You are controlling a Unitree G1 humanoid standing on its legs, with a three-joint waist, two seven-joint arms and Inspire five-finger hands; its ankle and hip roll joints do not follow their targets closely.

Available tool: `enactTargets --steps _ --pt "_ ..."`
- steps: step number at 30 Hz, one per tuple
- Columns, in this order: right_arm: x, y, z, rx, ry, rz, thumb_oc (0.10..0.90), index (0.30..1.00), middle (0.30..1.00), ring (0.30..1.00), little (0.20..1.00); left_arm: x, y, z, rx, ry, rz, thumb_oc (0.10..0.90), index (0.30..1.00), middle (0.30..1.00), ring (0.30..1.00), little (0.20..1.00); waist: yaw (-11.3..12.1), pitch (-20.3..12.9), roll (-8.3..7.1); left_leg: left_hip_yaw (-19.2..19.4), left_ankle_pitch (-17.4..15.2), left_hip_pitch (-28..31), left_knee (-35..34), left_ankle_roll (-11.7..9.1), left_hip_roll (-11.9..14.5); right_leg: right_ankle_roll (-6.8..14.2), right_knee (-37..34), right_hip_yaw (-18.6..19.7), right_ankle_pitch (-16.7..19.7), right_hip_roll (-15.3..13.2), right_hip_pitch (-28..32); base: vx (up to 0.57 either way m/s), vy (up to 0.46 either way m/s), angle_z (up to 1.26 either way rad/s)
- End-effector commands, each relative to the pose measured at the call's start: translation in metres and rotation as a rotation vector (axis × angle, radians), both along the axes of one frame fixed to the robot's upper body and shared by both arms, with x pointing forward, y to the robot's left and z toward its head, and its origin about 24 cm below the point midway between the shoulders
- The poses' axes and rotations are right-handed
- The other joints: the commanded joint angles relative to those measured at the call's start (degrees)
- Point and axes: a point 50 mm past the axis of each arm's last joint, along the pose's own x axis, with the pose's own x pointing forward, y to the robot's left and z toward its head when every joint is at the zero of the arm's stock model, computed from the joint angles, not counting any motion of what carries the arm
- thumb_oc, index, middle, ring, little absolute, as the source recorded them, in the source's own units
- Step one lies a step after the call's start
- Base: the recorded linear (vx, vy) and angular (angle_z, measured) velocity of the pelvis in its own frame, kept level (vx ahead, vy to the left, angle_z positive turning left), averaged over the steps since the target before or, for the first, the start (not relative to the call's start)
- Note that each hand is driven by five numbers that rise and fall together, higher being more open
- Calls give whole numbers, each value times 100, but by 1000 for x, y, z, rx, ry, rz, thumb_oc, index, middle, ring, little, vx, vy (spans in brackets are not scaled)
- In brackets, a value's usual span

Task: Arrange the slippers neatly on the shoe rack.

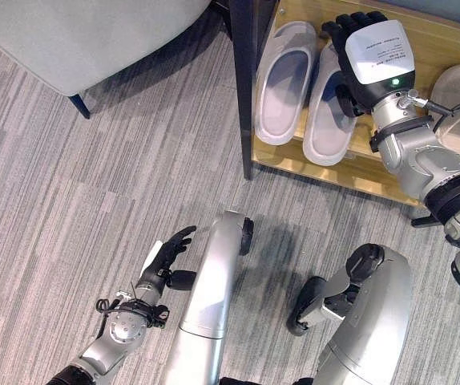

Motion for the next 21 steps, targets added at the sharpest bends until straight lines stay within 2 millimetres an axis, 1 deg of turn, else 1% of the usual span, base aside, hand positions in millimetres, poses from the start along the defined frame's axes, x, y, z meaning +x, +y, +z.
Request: enactTargets --steps 1,3,6,10,13,21 --pt "-17 -13 76 37 -261 -48 800 900 900 900 900 0 -12 22 -46 -118 -47 800 900 900 900 900 409 -180 164 -214 -366 -301 -494 -185 -5 -247 -28 58 235 -146 47 -10 -45 12" --pt "-17 -10 76 53 -268 -26 800 900 900 900 900 0 -12 22 -45 -117 -49 800 900 900 900 900 414 -180 192 -245 -357 -301 -511 -199 -35 -267 -51 3 246 -164 96 -1 -28 12" --pt "-18 -6 76 50 -269 -6 800 900 900 900 900 -1 -11 22 -41 -114 -47 800 900 900 900 900 402 -180 183 -237 -360 -301 -519 -207 -14 -278 -38 1 244 -161 85 2 -7 3" --pt "-19 9 77 39 -280 61 800 900 900 900 900 -2 -11 21 -35 -109 -42 800 900 900 900 900 359 -180 166 -215 -376 -301 -509 -208 23 -284 1 28 233 -149 23 0 0 0" --pt "-21 21 75 30 -282 117 800 900 900 900 900 -2 -9 21 -34 -111 -28 800 900 900 900 900 312 -180 135 -184 -386 -301 -460 -197 65 -265 50 88 229 -106 -50 0 0 0" --pt "-28 35 78 40 -323 196 800 900 900 900 900 -3 -6 19 -24 -107 -4 800 900 900 900 900 238 -180 74 -134 -389 -301 -376 -161 104 -252 127 154 229 -58 -128 0 0 0"
